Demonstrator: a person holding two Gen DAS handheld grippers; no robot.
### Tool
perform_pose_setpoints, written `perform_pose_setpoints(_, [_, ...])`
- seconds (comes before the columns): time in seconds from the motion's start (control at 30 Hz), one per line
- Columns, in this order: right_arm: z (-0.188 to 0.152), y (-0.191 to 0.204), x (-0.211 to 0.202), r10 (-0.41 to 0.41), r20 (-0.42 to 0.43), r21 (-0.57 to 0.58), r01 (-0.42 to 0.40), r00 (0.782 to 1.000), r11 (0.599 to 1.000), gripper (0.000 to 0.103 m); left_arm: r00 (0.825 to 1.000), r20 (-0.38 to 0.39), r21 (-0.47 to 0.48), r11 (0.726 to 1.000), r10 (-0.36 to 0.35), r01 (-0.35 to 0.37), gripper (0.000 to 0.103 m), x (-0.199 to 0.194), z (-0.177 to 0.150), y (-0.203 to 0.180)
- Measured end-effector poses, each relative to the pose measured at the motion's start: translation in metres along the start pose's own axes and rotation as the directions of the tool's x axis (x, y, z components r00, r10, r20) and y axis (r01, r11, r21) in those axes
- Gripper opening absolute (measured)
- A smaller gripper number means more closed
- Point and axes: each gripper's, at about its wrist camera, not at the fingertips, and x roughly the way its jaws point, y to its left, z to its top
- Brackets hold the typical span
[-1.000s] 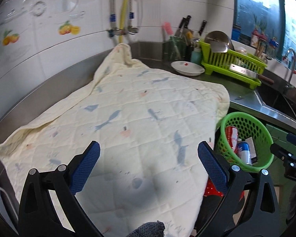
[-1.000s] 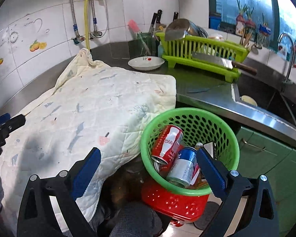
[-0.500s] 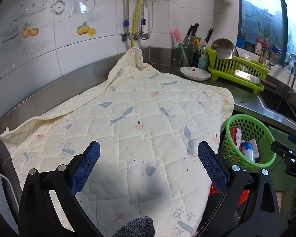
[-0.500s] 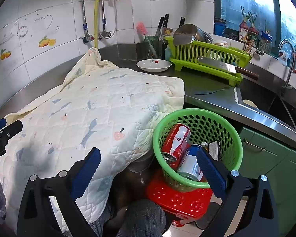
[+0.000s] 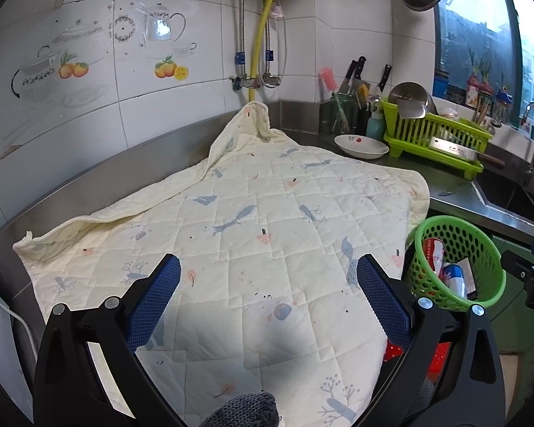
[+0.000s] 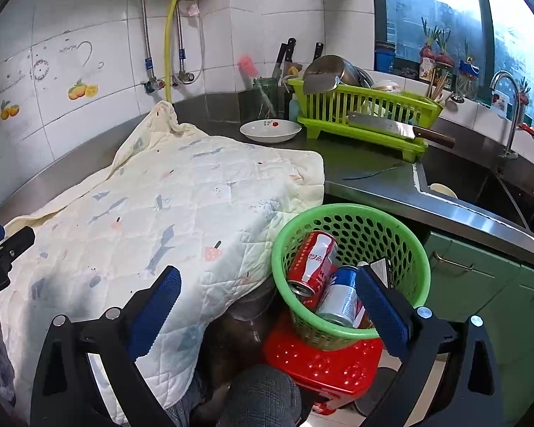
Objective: Collect trash
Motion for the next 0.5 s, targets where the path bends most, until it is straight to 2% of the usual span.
perform_pose_setpoints(0.5, [0.003,0.0023,-0.0018,0.006,0.009,0.005,-0.006,1.0,1.0,0.095,1.0,-0.002,0.007,1.0,0.006,-0.006,0.098,0.0008,0.0002,-0.0027])
